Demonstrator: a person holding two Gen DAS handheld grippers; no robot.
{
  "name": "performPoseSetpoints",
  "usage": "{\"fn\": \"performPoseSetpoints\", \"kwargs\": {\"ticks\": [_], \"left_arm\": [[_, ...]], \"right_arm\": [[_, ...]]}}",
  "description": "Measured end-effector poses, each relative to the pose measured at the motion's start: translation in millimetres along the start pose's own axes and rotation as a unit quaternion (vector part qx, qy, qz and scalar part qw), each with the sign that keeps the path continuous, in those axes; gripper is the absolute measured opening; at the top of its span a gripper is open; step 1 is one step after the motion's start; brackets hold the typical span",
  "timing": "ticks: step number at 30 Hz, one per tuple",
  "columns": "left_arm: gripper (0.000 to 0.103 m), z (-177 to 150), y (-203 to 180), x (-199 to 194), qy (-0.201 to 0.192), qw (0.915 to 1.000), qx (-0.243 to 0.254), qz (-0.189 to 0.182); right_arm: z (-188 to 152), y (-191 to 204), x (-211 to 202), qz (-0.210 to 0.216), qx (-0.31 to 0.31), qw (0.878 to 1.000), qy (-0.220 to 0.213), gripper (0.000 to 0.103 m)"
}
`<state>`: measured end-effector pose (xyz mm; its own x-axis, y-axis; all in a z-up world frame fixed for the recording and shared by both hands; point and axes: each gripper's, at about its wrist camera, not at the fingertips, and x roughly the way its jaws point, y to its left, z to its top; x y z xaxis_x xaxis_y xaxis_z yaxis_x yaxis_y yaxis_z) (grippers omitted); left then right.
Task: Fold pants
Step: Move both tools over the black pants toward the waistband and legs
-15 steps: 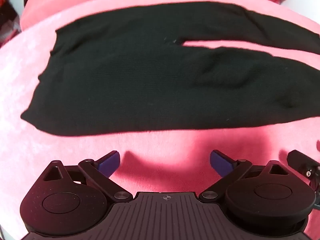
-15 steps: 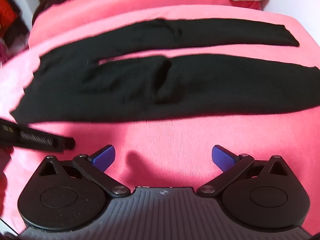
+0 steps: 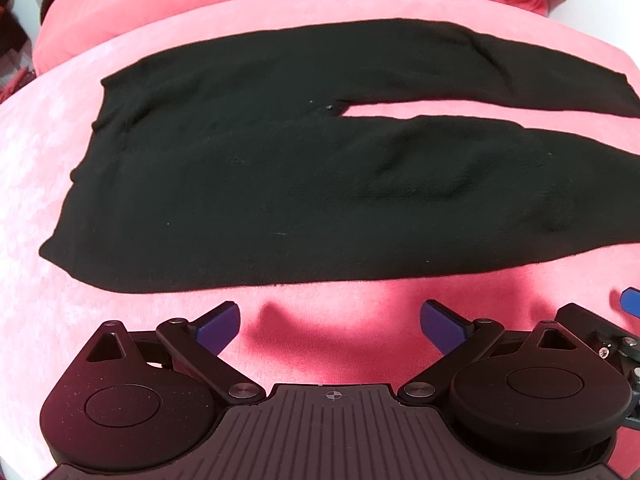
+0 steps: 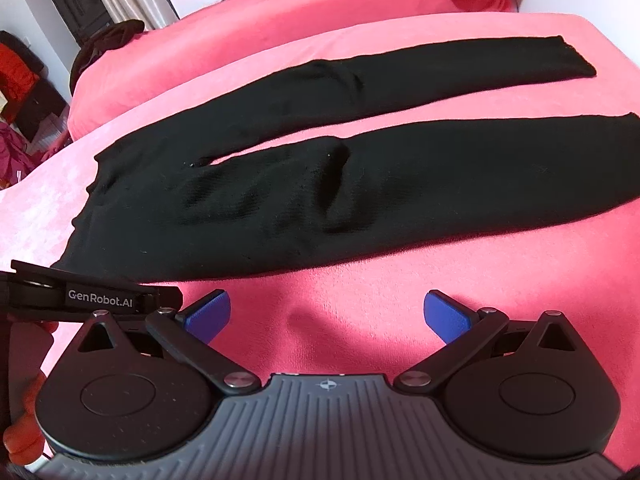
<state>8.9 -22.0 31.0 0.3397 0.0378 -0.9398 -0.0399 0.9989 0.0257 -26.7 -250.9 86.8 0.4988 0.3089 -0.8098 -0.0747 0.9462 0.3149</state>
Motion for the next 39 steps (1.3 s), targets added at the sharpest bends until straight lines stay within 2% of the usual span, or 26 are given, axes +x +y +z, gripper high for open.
{"fn": "performPoseSetpoints", "kwargs": {"ticks": [7,24,35,39], "left_arm": [[0.103,2.1,1.9,3.7,0.005,1.0,-0.001,0.001],[0.103,10.5,7.3,8.3,0.008,0.9999,-0.013,-0.006],[0.103,14.2,12.5,15.7,0.017,0.9995,-0.018,-0.02],[0.103,14.1,28.5,12.5,0.011,0.9985,-0.041,-0.034]], "right_arm": [[3.7,-3.9,6.0,0.012,0.009,1.0,0.012,0.103],[8.4,-7.0,11.3,0.029,0.017,0.999,0.009,0.103],[11.8,-10.7,18.0,0.031,0.026,0.999,0.027,0.103],[12.9,-15.7,16.2,0.038,0.032,0.999,0.016,0.103]]}}
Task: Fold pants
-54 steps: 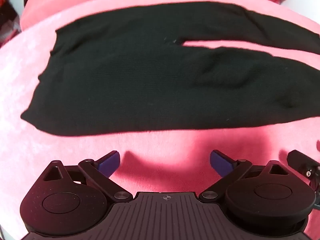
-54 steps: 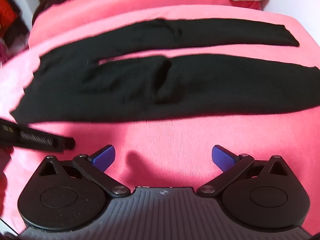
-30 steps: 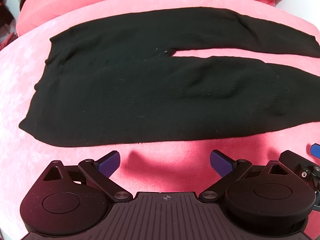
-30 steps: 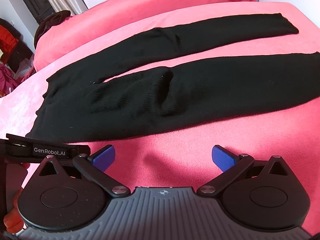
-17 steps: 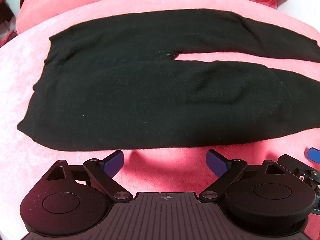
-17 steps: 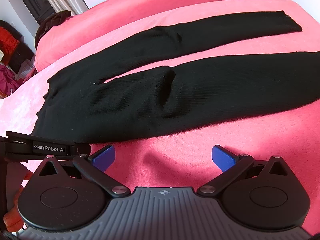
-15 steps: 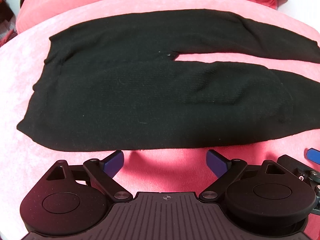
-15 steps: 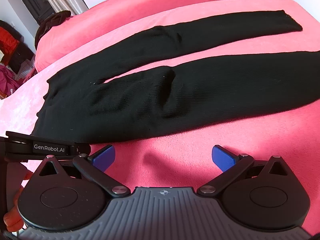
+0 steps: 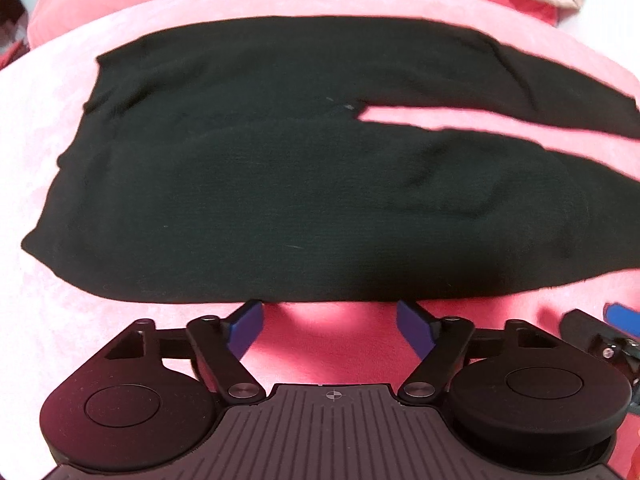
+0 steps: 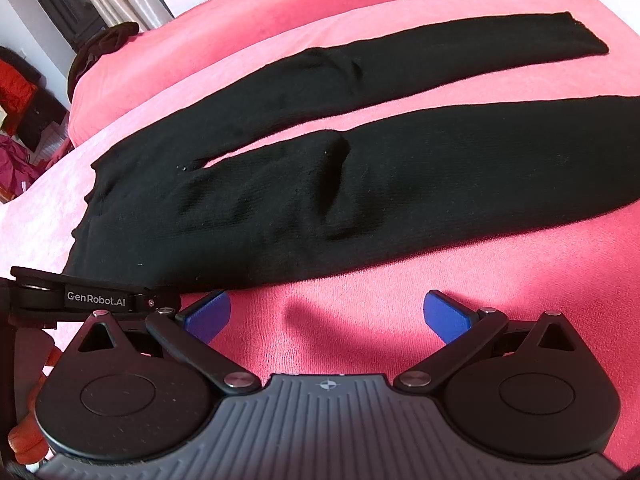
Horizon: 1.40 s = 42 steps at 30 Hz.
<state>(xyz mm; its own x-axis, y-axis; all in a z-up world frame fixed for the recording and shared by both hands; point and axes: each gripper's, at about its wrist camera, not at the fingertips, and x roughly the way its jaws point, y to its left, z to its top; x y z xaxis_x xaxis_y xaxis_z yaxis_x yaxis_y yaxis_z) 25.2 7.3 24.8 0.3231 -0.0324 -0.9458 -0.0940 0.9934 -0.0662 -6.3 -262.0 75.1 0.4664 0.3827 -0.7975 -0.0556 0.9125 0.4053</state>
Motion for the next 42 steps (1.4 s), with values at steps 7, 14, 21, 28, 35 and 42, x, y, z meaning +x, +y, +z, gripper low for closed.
{"fn": "performPoseSetpoints", "kwargs": {"ticks": [7,14,21,28,35,42], "left_arm": [[0.103,-9.0,79.9,-17.3,-0.034,0.9921,-0.119,-0.023],[0.103,-20.1,159.3,-10.8,-0.043,0.9612,-0.268,-0.052],[0.103,-11.2,179.5,3.2,-0.055,0.9344,-0.337,-0.1],[0.103,-5.0,185.0,6.3,-0.065,0.9253,-0.362,-0.091],[0.067,-20.2,192.7,-6.3,-0.064,0.9235,-0.373,-0.062],[0.059,-31.8,187.4,-33.8,-0.081,0.9363,-0.341,-0.026]], "right_arm": [[-0.3,-39.0,-14.3,0.03,0.083,0.996,-0.023,0.086],[6.6,-66.6,-13.0,0.05,0.158,0.985,-0.038,0.073],[16.2,-81.8,-9.2,0.061,0.19,0.979,-0.052,0.073],[23.4,-91.9,2.5,0.061,0.254,0.964,-0.047,0.061],[20.8,-109.3,0.3,0.041,0.28,0.959,-0.034,0.008],[11.9,-107.7,-24.2,0.039,0.265,0.963,-0.031,0.007]]}}
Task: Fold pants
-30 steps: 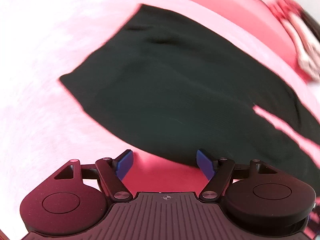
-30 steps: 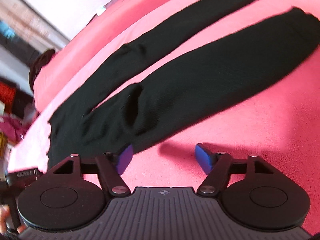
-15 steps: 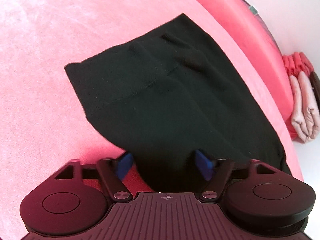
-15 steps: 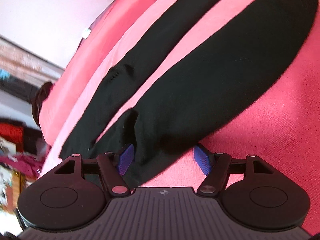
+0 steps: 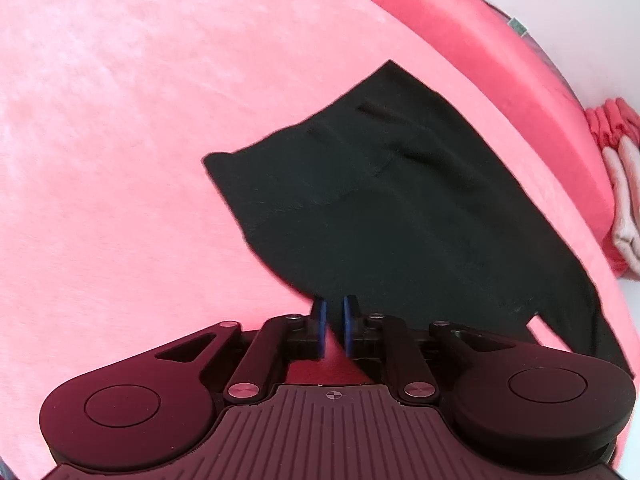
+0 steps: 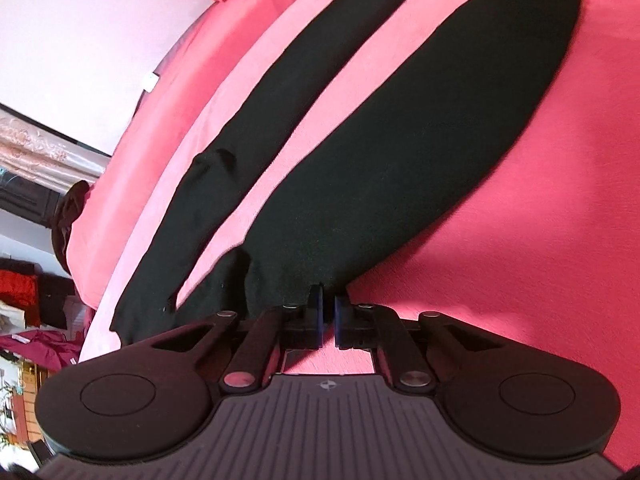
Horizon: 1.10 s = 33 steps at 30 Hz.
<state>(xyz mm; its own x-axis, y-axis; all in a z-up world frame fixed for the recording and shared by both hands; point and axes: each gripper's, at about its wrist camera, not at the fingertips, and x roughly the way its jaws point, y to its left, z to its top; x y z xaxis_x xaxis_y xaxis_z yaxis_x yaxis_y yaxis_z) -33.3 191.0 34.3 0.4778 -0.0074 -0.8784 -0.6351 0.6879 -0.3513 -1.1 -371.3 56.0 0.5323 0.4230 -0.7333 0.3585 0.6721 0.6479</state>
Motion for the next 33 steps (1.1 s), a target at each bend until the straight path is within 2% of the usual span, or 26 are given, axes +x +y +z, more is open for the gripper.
{"fn": "performPoseSetpoints", "kwargs": {"ticks": [2,3,5,6,7,10,11,12,13,14,15,16,20,22,23,24,26,29,31,33], "left_arm": [[0.057,-2.1,4.8,2.7,0.007,0.9999,-0.002,0.009],[0.045,-3.9,7.4,3.9,0.011,0.9997,0.001,0.022],[0.044,-5.8,9.0,5.9,0.016,0.9992,0.01,0.035],[0.043,-5.6,8.4,5.0,0.017,0.9992,0.012,0.033],[0.053,-5.9,8.5,4.2,0.018,0.9993,0.014,0.031],[0.091,1.3,11.5,12.9,0.014,0.9998,0.006,0.014],[0.099,2.1,12.7,12.1,0.015,0.9999,-0.001,0.001],[0.103,2.7,13.8,12.2,0.017,0.9998,-0.01,-0.01],[0.103,3.9,14.5,13.4,0.017,0.9996,-0.018,-0.015],[0.103,4.7,14.3,16.1,0.019,0.9995,-0.021,-0.017],[0.103,5.6,13.3,19.4,0.023,0.9993,-0.023,-0.017],[0.103,6.5,11.8,21.9,0.026,0.9992,-0.024,-0.016],[0.103,10.5,-0.9,26.7,0.026,0.9996,-0.008,-0.007],[0.103,11.9,-6.3,30.5,0.028,0.9996,-0.001,-0.003],[0.103,12.2,-7.8,32.6,0.028,0.9996,0.003,-0.001],[0.103,12.8,-10.6,32.2,0.029,0.9996,0.006,0.002],[0.103,13.6,-12.8,35.8,0.029,0.9995,0.011,0.005],[0.103,15.8,-11.9,42.8,0.026,0.9995,0.015,0.005],[0.103,15.9,-12.2,43.8,0.026,0.9995,0.018,0.005],[0.103,15.9,-12.5,46.4,0.027,0.9994,0.021,0.007]], "right_arm": [[-4.0,-6.6,4.0,-0.015,-0.001,1.0,0.008,0.007],[-6.2,-9.9,6.5,-0.017,0.001,1.0,0.012,0.007],[-6.1,-8.0,6.4,-0.01,-0.007,1.0,0.009,0.009],[-4.4,-4.8,4.6,-0.01,-0.019,1.0,0.007,0.017],[-2.5,-2.6,1.4,-0.014,-0.029,0.999,-0.001,0.02],[10.9,-3.7,-14.1,-0.049,-0.06,0.996,-0.048,0.026],[11.9,-13.1,-22.5,-0.064,-0.06,0.994,-0.067,0.031],[17.6,-15.4,-25.4,-0.083,-0.057,0.991,-0.085,0.04],[24.4,-19.1,-28.1,-0.107,-0.051,0.988,-0.103,0.045],[31.6,-23.0,-30.0,-0.136,-0.039,0.982,-0.121,0.057],[38.4,-26.5,-30.4,-0.158,-0.025,0.977,-0.138,0.062],[44.9,-30.4,-29.6,-0.169,-0.013,0.974,-0.153,0.063],[64.8,-38.7,-15.2,-0.184,0.019,0.968,-0.17,0.063],[69.1,-35.1,-10.5,-0.186,0.003,0.966,-0.178,0.059],[69.4,-33.7,-9.5,-0.188,-0.011,0.966,-0.176,0.037],[70.9,-30.4,-6.2,-0.199,-0.029,0.964,-0.173,0.005],[70.4,-31.5,-8.1,-0.213,-0.051,0.96,-0.172,0.006],[69.0,-45.2,-24.1,-0.225,-0.027,0.955,-0.188,0.006],[65.0,-53.2,-24.3,-0.227,-0.013,0.957,-0.181,0.006],[62.5,-50.6,-24.6,-0.229,-0.024,0.955,-0.185,0.008]]}}
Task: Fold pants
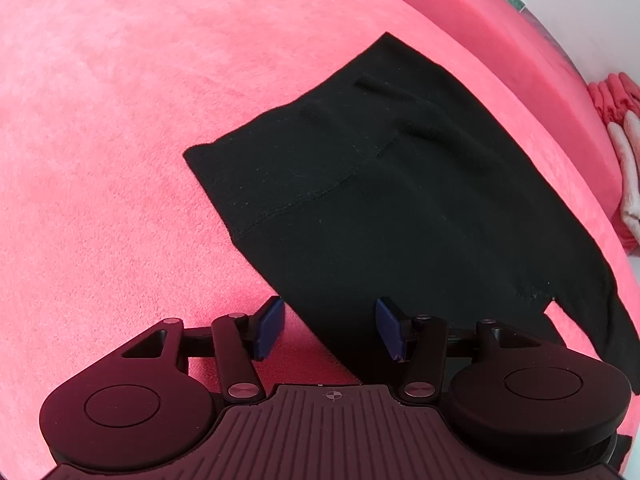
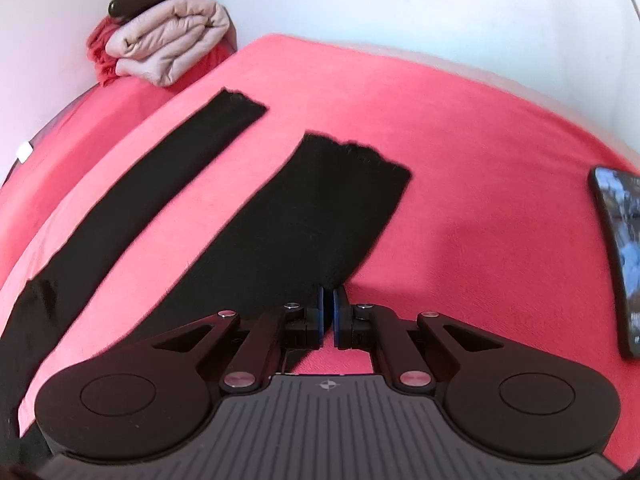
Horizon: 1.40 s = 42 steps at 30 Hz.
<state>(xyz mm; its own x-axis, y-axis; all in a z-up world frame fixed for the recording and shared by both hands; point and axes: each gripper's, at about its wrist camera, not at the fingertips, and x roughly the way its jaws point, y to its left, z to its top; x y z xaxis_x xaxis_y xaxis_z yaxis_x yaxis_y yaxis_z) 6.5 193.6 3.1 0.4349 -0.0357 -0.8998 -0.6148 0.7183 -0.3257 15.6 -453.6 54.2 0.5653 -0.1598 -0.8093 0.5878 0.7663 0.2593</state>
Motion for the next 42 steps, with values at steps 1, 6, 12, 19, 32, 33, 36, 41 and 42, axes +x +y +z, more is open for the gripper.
{"fn": "performPoseSetpoints", "kwargs": {"ticks": [1,6,12,19,32,33,36,41,42], "left_arm": [[0.103,-3.1,-2.2,-4.4,0.001,1.0,0.002,0.001],[0.103,-3.4,-5.6,-14.2,-0.002,0.9999,0.003,0.011],[0.103,-0.5,-10.8,-31.1,-0.02,0.9989,0.019,0.036],[0.103,7.7,-12.7,-41.7,-0.023,0.9971,0.021,0.069],[0.103,5.2,-43.4,-32.0,-0.018,0.9949,0.042,0.091],[0.103,4.9,-49.3,-30.6,-0.017,0.9946,0.048,0.09],[0.103,5.2,-65.3,-30.2,-0.018,0.994,0.062,0.088],[0.103,6.6,-88.2,-31.7,-0.026,0.9926,0.094,0.073],[0.103,7.7,-92.8,-30.4,-0.026,0.9918,0.103,0.071]], "right_arm": [[1.5,1.4,-1.3,-0.005,-0.001,1.0,-0.004,0.009],[17.3,10.8,-12.1,-0.018,-0.006,0.997,-0.07,0.02],[44.9,37.0,12.0,0.072,-0.019,0.995,-0.062,0.046],[82.1,70.0,68.9,0.127,0.032,0.991,-0.011,0.046],[107.0,83.5,121.4,0.118,0.059,0.991,-0.016,0.013],[106.5,78.9,119.3,0.124,0.066,0.99,-0.017,0.008],[108.6,66.1,94.8,0.133,0.079,0.986,-0.056,0.007],[96.2,38.7,91.2,0.119,0.071,0.989,-0.044,0.007],[92.2,33.0,100.7,0.115,0.073,0.99,-0.019,0.008]]}}
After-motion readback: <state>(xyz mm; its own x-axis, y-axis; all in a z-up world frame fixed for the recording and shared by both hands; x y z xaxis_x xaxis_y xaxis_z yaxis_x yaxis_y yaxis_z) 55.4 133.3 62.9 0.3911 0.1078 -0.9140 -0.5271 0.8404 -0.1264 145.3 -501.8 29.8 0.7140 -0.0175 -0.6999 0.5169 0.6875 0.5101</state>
